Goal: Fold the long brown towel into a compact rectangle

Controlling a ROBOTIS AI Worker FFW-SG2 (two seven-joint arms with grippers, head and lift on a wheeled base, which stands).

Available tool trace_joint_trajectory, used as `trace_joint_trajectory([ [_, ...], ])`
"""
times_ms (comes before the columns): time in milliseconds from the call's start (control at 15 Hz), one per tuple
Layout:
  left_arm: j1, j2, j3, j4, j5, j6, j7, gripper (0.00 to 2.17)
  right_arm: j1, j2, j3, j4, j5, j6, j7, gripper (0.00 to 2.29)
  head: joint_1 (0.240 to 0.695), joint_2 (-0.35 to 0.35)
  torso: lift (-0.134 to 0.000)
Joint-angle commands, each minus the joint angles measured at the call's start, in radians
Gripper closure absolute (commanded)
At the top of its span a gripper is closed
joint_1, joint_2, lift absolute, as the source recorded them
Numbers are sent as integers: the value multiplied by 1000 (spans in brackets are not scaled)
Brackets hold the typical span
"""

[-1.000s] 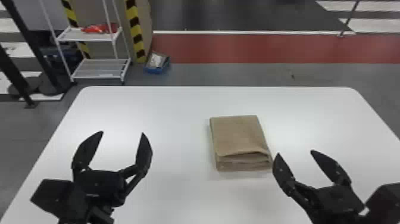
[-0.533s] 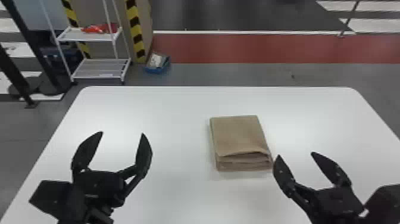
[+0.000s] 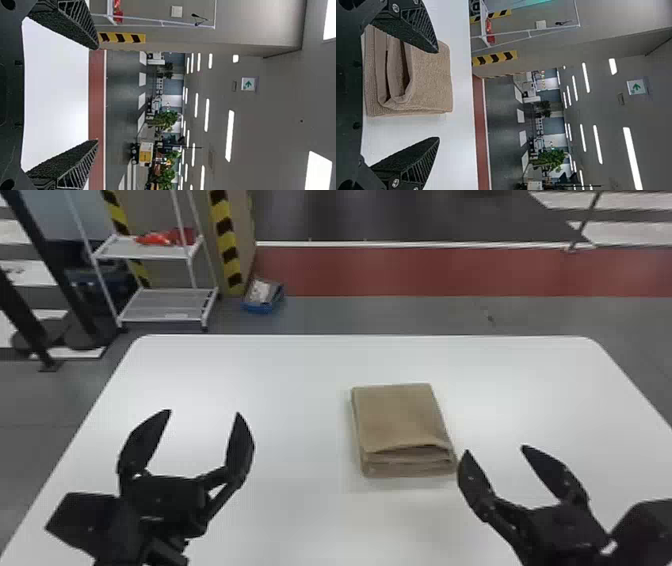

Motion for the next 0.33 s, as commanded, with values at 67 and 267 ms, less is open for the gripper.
trace_joint_trajectory([
  [67,-1,2,1,1,0,0,0,29,4,0,-4,-2,-4,0,0,110,695,1,-120],
  [267,-1,0,1,1,2,0,0,29,6,0,-6,-4,-6,0,0,113,695,-1,-120],
])
